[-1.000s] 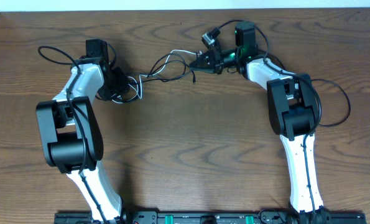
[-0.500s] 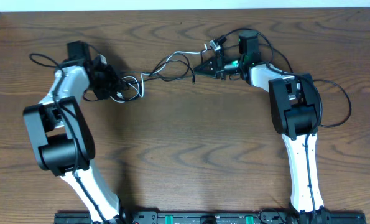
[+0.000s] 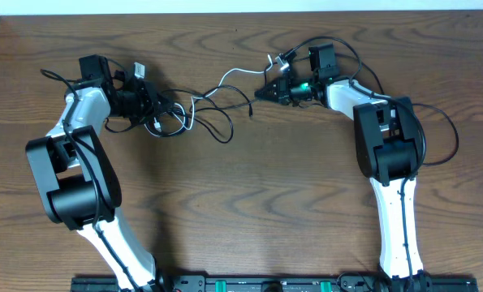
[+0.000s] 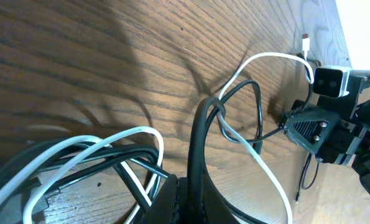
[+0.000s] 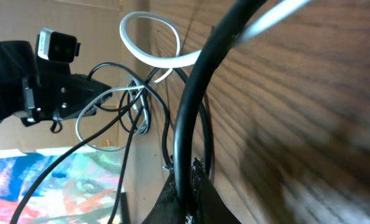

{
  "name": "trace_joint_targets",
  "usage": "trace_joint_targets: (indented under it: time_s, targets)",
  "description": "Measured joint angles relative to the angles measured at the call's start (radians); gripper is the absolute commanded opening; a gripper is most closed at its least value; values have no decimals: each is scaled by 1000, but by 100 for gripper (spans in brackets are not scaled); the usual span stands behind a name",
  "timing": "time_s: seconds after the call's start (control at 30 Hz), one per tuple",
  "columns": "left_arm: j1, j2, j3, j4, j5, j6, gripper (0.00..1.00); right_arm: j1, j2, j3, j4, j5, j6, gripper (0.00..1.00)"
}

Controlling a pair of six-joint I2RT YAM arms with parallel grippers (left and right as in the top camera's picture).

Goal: Untangle cables
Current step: 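Pull the black cable far up and right with the right gripper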

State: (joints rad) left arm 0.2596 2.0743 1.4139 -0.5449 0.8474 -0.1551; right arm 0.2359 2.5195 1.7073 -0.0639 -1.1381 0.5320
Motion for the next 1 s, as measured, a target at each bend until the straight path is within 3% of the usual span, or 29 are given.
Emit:
trace_joint_targets:
  time_s: [0.17, 0.3, 0.47, 0.57, 0.77, 1.0]
  targets:
    - [0, 0, 0, -6, 1, 6, 17, -14, -16, -2, -35, 47, -26, 1]
    - [0, 0, 0, -13, 6, 11, 40, -29, -51, -11, -72, 81, -48, 1]
    - [0, 0, 0, -23, 76, 48, 57, -31, -146, -14, -105, 105, -60, 1]
    - [0, 0, 0, -31, 154, 93, 73, -31, -209, -14, -113, 107, -66, 1]
    - [0, 0, 0, -42, 249, 164, 74, -31, -301, -14, -224, 156, -116, 1]
    - [0, 0, 0, -37, 211, 179, 74, -31, -397, -15, -332, 247, -233, 1]
